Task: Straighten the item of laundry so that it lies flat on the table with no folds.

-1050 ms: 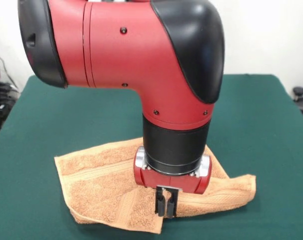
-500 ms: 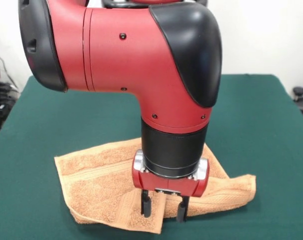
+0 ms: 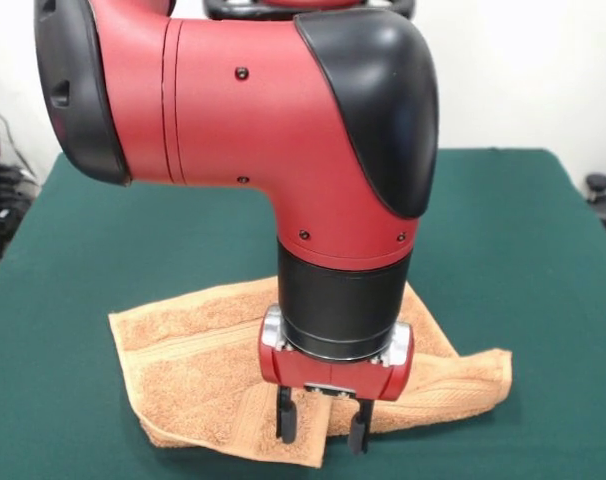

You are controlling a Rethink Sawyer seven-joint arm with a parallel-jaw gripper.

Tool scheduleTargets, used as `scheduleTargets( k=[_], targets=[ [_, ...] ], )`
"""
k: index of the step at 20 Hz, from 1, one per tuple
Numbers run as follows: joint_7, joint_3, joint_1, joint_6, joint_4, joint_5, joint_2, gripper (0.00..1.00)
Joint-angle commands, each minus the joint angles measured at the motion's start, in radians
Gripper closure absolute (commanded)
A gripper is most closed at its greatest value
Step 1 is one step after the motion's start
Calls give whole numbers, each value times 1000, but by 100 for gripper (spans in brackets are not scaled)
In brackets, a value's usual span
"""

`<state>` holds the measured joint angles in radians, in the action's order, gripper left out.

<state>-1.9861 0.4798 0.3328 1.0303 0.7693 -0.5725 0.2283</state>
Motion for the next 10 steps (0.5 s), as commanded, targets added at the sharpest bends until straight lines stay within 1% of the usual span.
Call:
scheduleTargets(
  k=[1, 7, 10],
  targets=[
    [142, -17, -14, -51, 39, -43, -33, 0],
    [158, -19, -15, -54, 25, -53, -42, 0],
    [142, -26, -21, -68, 31, -55, -44, 0]
  ],
)
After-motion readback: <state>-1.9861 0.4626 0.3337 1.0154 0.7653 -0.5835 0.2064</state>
